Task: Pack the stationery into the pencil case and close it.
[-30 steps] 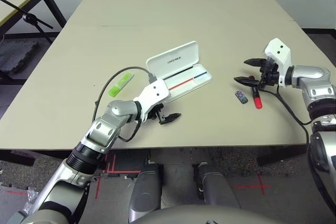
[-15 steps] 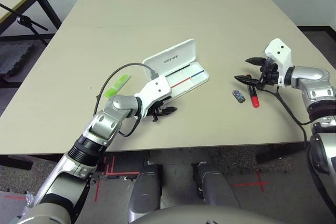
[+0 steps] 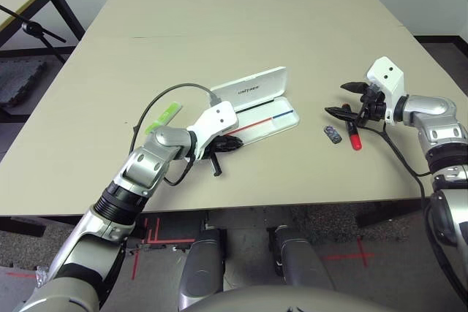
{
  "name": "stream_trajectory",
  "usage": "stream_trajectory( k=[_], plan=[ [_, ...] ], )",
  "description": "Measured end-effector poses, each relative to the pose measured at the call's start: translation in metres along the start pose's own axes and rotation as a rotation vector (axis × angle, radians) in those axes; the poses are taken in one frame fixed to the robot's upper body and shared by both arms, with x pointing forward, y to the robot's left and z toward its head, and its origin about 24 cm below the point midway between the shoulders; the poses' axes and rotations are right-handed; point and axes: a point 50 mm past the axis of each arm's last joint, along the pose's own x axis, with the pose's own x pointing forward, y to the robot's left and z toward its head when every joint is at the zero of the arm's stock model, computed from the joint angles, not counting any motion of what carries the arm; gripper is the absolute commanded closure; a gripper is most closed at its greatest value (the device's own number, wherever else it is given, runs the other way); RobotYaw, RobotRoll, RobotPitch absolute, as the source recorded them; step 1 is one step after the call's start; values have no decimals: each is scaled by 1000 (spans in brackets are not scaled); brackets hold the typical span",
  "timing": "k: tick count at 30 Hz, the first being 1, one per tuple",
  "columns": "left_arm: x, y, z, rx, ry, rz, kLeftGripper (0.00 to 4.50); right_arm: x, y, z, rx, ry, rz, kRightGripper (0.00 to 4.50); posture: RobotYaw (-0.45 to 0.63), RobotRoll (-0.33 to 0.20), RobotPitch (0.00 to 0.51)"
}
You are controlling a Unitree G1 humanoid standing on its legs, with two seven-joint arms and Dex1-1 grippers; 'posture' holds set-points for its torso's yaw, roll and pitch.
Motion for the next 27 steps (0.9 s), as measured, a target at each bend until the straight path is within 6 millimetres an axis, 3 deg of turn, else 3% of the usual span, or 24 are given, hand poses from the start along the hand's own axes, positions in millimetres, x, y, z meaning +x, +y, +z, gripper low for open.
stream_trajectory(
  k=[13, 22, 27],
  plan=[
    [-38, -20, -1, 210, -90, -121, 4466, 7, 4, 0, 3, -12, 13, 0, 130, 0, 123],
    [-40, -26, -3, 260, -108, -172, 4466, 8, 2, 1, -6, 4, 13, 0, 132, 0, 123],
    [-38, -21, -15, 233, -81, -162, 4466, 8, 1, 3, -14, 0, 13, 0, 127, 0, 124]
  ],
)
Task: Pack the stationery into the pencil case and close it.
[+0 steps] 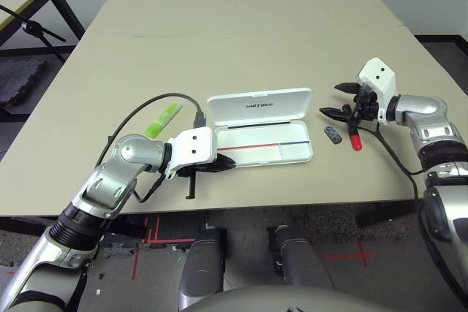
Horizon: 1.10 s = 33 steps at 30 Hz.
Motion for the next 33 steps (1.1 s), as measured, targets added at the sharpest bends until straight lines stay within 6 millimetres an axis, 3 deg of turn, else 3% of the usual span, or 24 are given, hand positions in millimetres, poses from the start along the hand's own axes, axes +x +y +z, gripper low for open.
stream_trajectory(
  k=[7, 19, 24, 31, 32, 33],
  plan=[
    [2, -6, -13, -32, 31, -13, 4466, 0, 0, 0, -6, -1, -1, 0, 128, 0, 128],
    [2, -8, -13, 12, 37, -17, 4466, 0, -2, 3, -24, 3, -7, 0, 133, 0, 133],
    [3, -8, -16, 20, 45, -16, 3113, 0, -2, 2, -24, 6, -7, 0, 134, 0, 132],
    [0, -13, -13, 19, 51, -24, 327, 0, -2, 0, -15, 14, -16, 0, 142, 0, 128],
    [-1, -16, -12, 20, 51, -27, 35, 0, -3, 0, -16, 15, -19, 0, 142, 0, 128],
    [-2, -17, -10, 23, 50, -30, 35, 0, -3, 0, -17, 15, -22, 0, 142, 0, 128]
  ],
)
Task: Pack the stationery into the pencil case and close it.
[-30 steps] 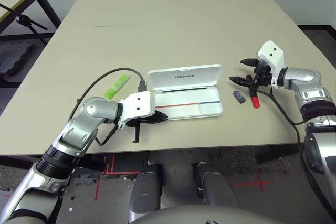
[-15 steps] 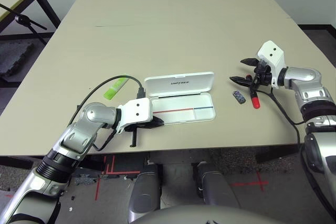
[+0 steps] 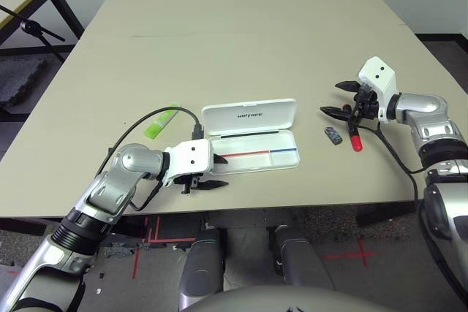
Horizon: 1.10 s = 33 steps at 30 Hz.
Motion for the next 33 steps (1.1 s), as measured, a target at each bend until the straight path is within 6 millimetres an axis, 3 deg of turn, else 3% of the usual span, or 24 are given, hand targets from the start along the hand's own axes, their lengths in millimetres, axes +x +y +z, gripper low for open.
stream_trajectory(
  k=[11, 15, 19, 25, 33],
  plan=[
    [-35, 7, 28, 11, -95, 130, 35, -5, -7, 9, 23, -32, 8, 0, 163, 0, 128],
    [-47, 10, 34, 21, -93, 184, 35, -15, -16, 24, 54, -1, -35, 0, 163, 0, 133],
    [-49, 11, 34, 17, -91, 201, 35, -20, -16, 33, 159, 188, -124, 0, 140, 0, 140],
    [-48, 12, 34, 15, -93, 206, 35, -21, 7, 58, 260, 407, -209, 0, 115, 0, 144],
    [-45, 18, 33, 19, -100, 200, 35, -34, 22, 66, 445, 623, -418, 0, 81, 0, 143]
  ],
)
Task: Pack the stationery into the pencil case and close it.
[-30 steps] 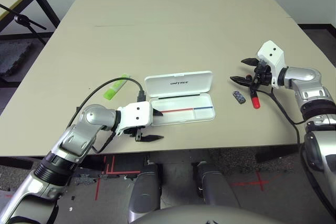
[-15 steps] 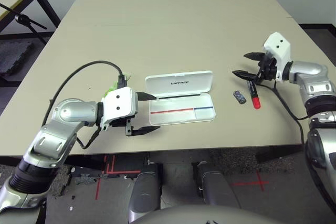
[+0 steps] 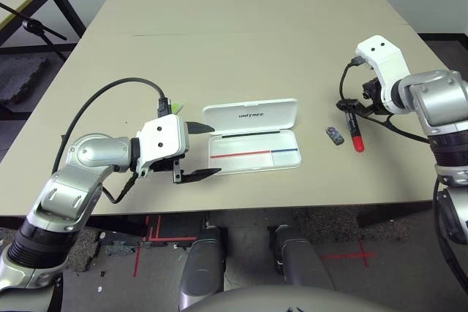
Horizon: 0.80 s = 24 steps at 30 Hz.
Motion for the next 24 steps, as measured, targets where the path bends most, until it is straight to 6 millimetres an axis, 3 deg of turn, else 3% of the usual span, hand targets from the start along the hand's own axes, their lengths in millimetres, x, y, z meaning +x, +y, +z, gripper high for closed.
stream_trajectory(
  k=[13, 24],
  plan=[
    [10, 2, 1, 23, -21, -30, 35, 27, 18, -32, 114, 111, -56, 0, 70, 0, 142],
    [10, 1, 1, 24, -21, -33, 35, 32, 13, -34, 148, 100, -104, 0, 77, 0, 139]
  ],
)
